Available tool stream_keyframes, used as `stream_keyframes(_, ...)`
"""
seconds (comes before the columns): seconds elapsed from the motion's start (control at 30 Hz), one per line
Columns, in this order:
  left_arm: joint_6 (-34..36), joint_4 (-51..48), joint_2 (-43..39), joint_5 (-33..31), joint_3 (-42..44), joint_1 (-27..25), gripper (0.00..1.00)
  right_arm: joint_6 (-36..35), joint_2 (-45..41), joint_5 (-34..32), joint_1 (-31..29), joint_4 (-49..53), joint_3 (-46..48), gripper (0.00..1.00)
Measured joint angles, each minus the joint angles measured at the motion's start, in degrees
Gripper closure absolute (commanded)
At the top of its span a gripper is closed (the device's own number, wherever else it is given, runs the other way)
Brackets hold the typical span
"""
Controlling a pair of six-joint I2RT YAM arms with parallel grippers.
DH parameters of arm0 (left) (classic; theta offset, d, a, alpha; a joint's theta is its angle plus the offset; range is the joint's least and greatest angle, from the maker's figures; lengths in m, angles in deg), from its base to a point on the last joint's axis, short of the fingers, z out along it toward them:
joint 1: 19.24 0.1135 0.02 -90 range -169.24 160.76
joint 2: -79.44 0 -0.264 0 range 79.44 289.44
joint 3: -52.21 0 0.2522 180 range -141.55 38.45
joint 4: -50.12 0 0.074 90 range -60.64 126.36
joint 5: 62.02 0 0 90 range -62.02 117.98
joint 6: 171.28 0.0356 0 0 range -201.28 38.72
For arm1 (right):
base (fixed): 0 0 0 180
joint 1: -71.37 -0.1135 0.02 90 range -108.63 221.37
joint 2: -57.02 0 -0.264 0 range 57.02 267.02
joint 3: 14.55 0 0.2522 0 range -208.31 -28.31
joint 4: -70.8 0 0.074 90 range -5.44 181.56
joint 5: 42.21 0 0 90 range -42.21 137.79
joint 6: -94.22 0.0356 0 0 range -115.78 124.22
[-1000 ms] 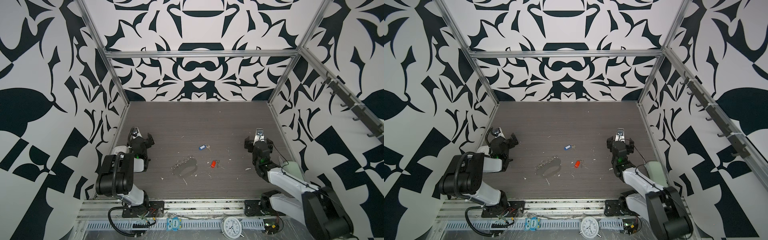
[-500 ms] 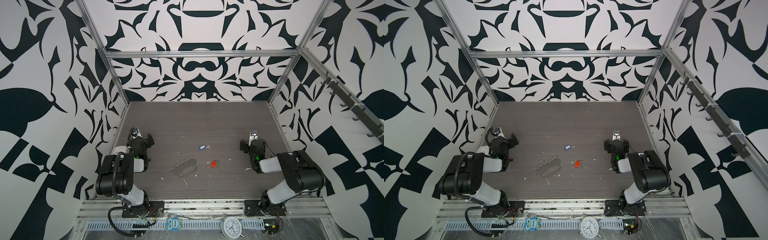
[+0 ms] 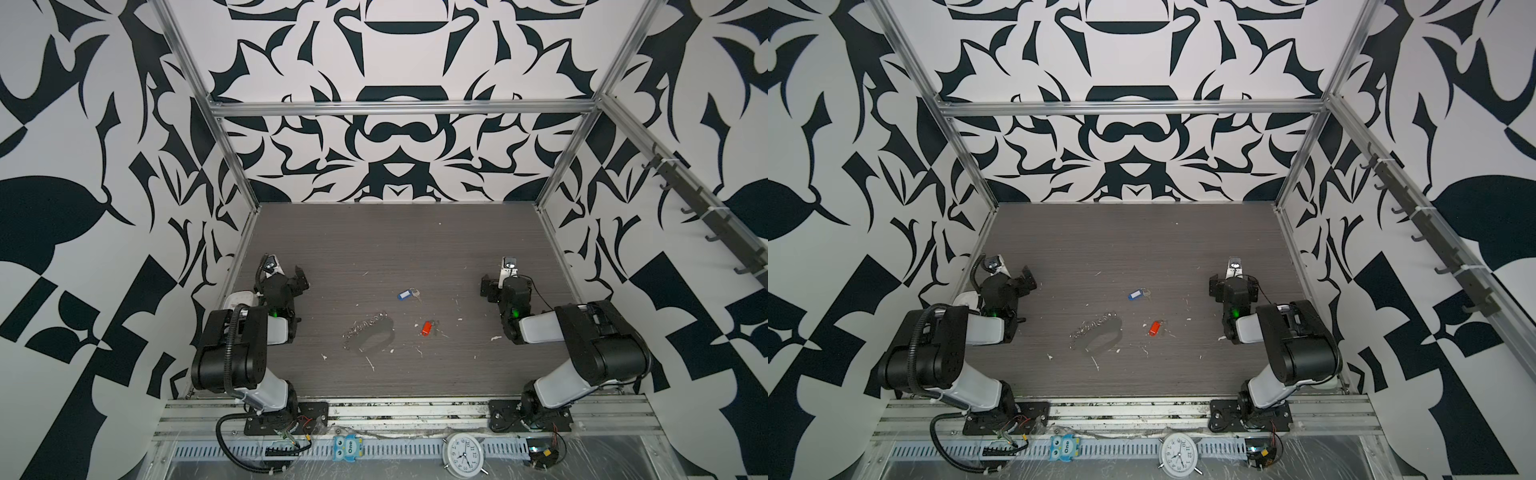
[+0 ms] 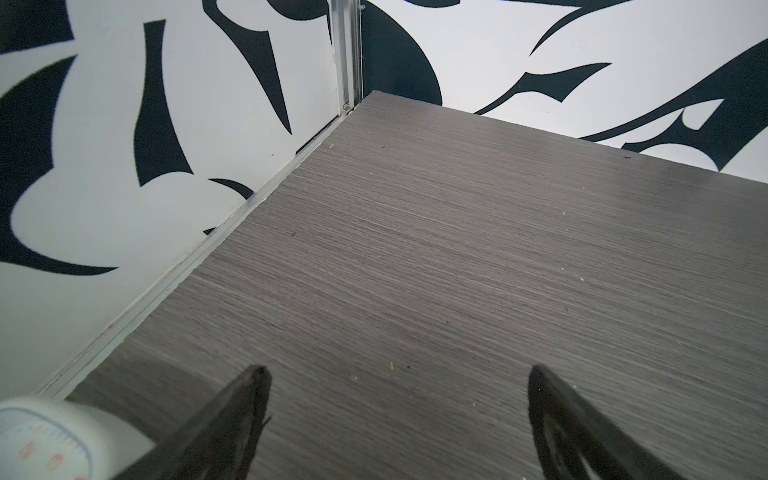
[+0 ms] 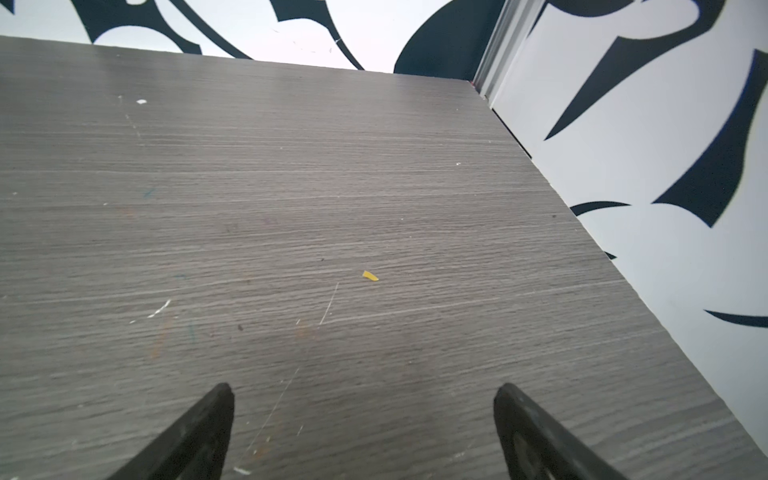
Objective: Remove the keys from the keyring
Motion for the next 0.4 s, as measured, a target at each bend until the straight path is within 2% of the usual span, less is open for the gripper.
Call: stream_keyframes(0.4,0.0,0.0,0.0,0.0,0.0,0.0,0.0,0.2,0.0,-0.5,0.2,-0.1,0.0,0.0)
